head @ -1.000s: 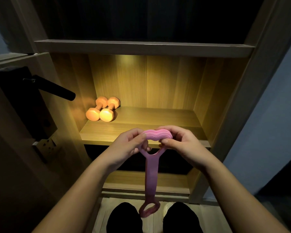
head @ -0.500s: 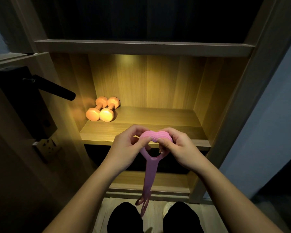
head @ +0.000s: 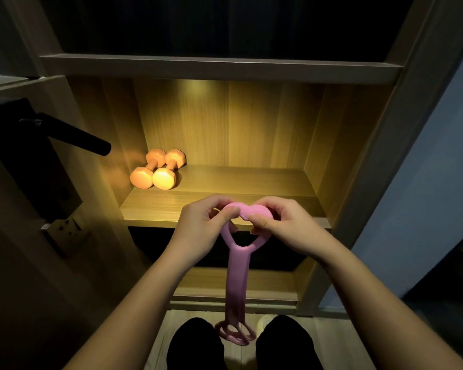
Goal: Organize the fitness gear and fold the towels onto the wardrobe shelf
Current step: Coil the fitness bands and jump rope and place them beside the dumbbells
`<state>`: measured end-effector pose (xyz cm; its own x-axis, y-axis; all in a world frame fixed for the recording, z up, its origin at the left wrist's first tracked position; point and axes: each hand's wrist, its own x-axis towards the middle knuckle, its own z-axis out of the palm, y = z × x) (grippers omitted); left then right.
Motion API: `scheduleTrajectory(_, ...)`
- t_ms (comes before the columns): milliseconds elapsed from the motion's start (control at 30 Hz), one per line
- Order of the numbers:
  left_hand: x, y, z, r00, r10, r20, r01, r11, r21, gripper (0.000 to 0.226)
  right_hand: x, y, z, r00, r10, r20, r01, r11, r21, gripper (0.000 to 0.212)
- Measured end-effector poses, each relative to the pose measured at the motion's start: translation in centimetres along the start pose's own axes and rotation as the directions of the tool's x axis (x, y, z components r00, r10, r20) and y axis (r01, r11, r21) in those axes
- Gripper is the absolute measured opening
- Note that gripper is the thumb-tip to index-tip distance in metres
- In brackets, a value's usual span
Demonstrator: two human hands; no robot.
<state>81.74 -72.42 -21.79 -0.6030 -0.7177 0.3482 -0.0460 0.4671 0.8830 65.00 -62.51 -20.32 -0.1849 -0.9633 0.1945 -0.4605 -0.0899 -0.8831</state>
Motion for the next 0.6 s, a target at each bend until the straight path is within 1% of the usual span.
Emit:
scheduleTrajectory(133,0.4,-0.2,0.3,0.999,-0.043,-0.004,0.043,0.997,-0.071,0.013,0.7,-0.6,-0.7,0.997,0.023,0.072,-0.009,0.984,-0.18,0.025)
scheduleTrajectory(233,0.5,-0.6,0.7,0.997,-0.071,-0.015,0.069,0.989,-0.128,0.013,1.1,-1.0,-0.6,0.995,0.022,0.099,0.008,0.957,-0.291,0.017)
scheduleTrajectory(333,0.3,-1.6,1.2,0.993,-0.12,-0.017,0.112,0.962,-0.249,0.012,1.7,-1.6,-0.4,0.997,-0.009,0.074,0.032,0.948,-0.316,0.013)
scheduleTrajectory(467,-0.2,-3.2,2.3,0.981,-0.187,0.05,0.193,0.944,-0.268,0.018,2.6,-2.6,-0.8,1.0,-0.009,0.028,0.017,0.946,-0.324,0.022)
scheduleTrajectory(533,0.0,-3.3,2.8,0.981,-0.189,0.031,0.191,0.95,-0.247,0.019,3.0,-3.2,-1.5,1.0,0.006,0.01,-0.002,0.948,-0.318,0.021)
scheduleTrajectory(600,0.5,-3.2,3.0,0.981,-0.192,-0.007,0.186,0.959,-0.215,0.024,3.5,-3.6,-2.2,0.998,0.051,0.049,-0.032,0.944,-0.329,0.022)
